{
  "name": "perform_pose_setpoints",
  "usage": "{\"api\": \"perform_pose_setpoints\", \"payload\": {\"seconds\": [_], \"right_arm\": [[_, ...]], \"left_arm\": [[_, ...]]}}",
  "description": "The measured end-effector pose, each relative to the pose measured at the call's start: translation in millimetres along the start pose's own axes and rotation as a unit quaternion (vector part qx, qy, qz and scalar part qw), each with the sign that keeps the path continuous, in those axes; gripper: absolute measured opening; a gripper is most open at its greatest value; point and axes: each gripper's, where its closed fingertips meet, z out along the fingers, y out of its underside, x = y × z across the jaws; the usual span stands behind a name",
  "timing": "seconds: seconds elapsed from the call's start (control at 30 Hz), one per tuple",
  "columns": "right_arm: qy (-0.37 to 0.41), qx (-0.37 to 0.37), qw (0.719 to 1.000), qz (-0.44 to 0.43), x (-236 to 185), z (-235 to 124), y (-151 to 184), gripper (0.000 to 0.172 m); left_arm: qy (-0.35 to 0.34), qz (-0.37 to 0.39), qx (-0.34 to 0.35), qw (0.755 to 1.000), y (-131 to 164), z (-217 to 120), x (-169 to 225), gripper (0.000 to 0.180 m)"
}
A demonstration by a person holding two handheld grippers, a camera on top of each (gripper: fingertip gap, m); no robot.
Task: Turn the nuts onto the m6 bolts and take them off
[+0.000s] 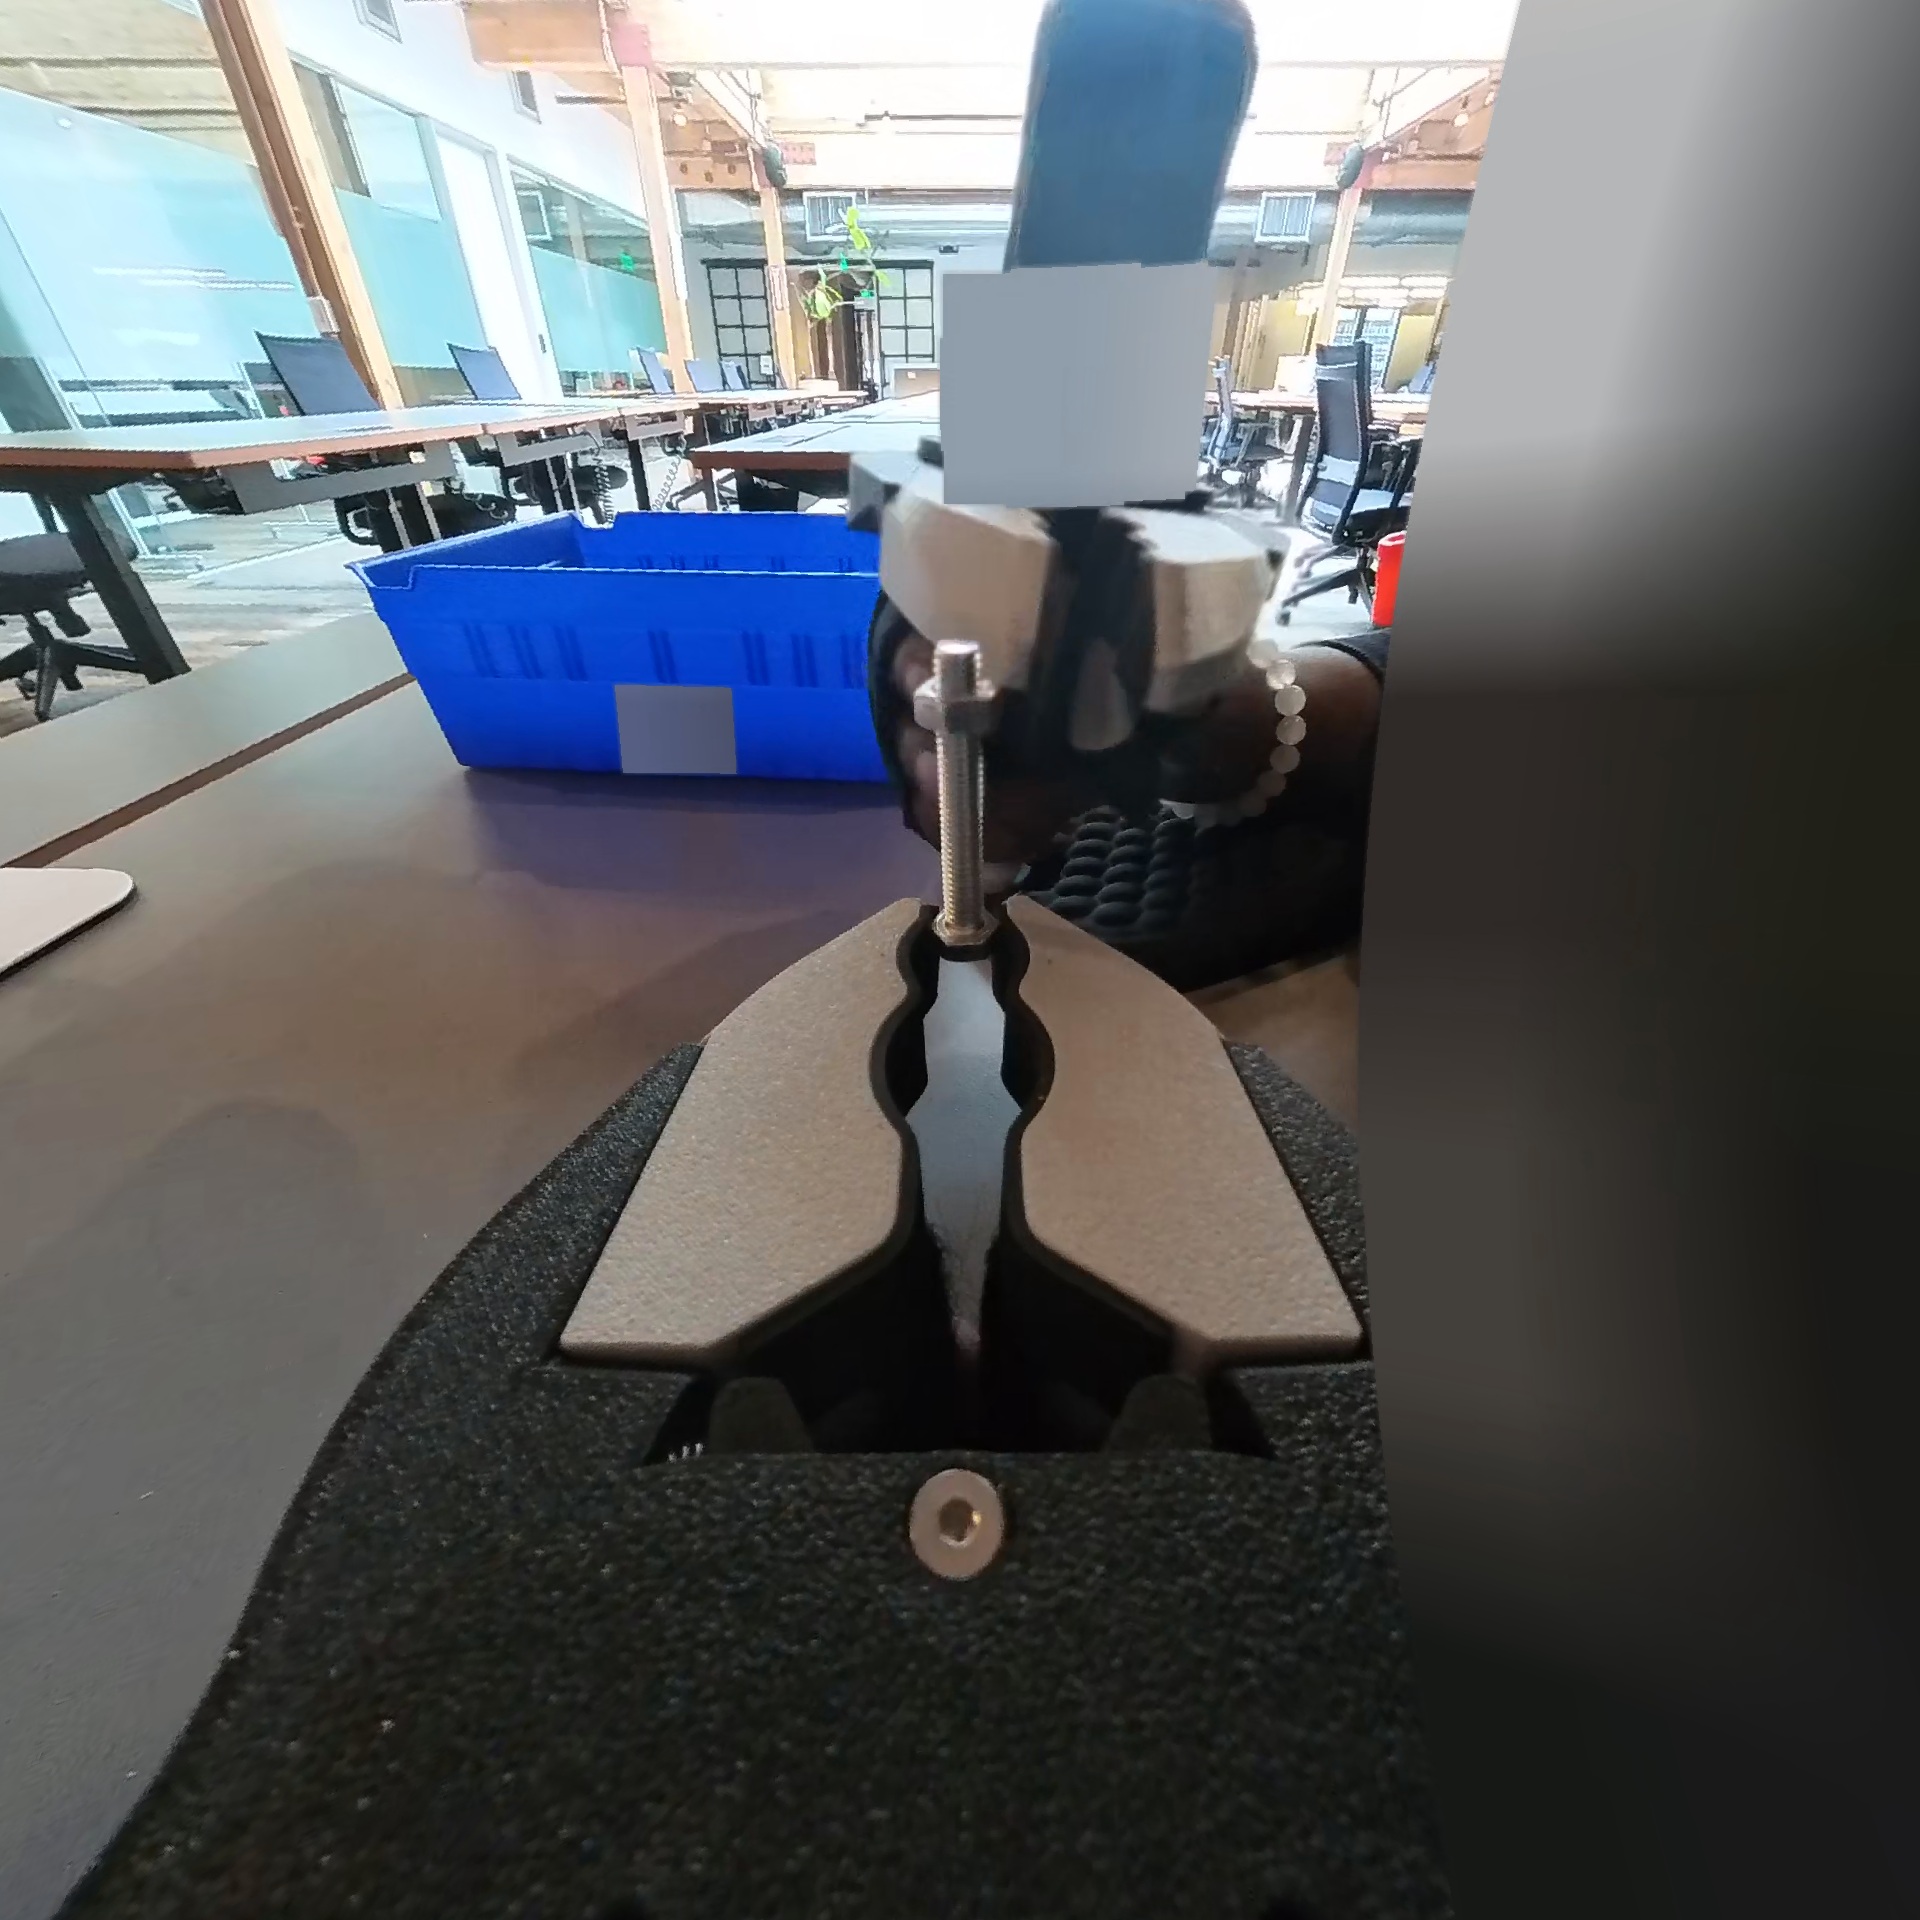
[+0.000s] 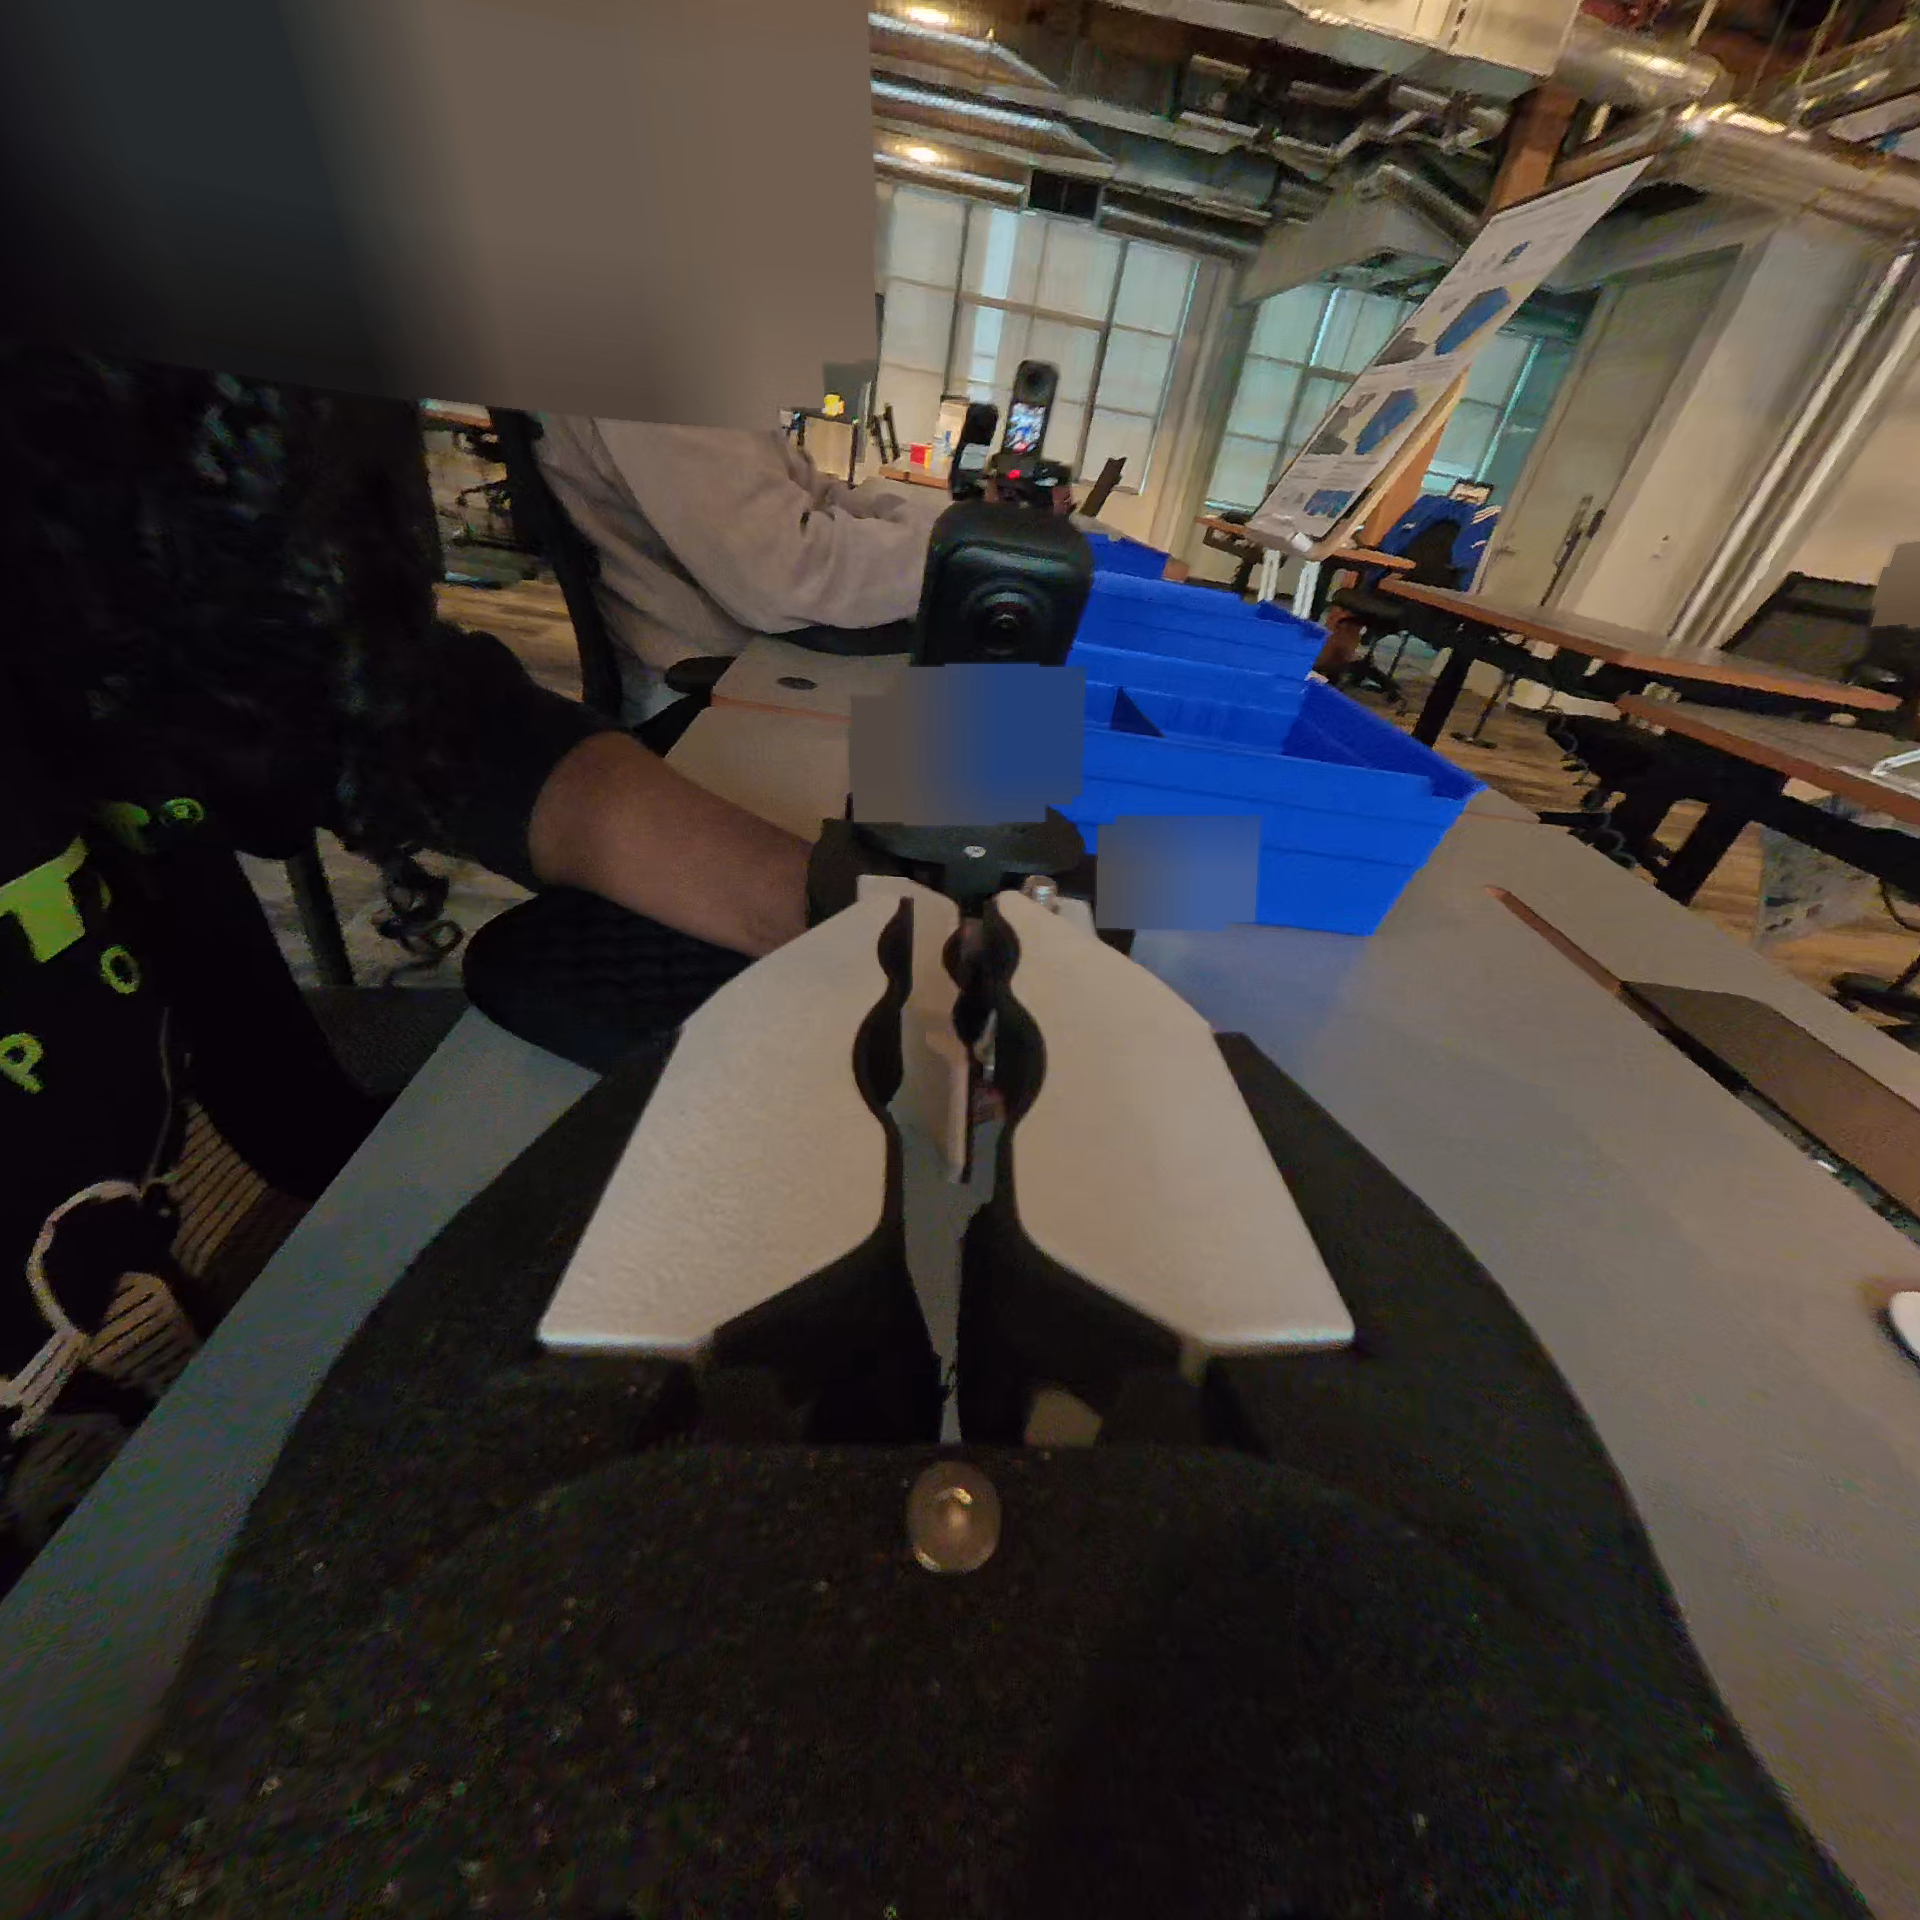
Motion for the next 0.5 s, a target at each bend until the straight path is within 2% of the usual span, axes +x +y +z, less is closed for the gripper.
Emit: {"api": "perform_pose_setpoints", "payload": {"seconds": [0.03,0.1,0.2,0.33,0.5], "right_arm": [[0.013,0.009,1.000,0.003,5,-2,-2,0.013],[0.039,0.022,0.999,0.005,14,-4,-5,0.029],[0.035,0.006,0.999,0.013,13,1,1,0.045],[0.027,-0.010,1.000,0.003,9,6,6,0.039],[0.022,-0.008,1.000,0.007,8,3,5,0.020]], "left_arm": [[0.000,0.001,-0.001,1.000,0,0,0,0.009],[0.001,0.002,-0.002,1.000,1,0,1,0.009],[0.003,0.002,-0.003,1.000,1,0,1,0.009],[0.004,0.003,-0.004,1.000,1,1,2,0.009],[0.001,0.000,-0.001,1.000,0,0,1,0.009]]}}
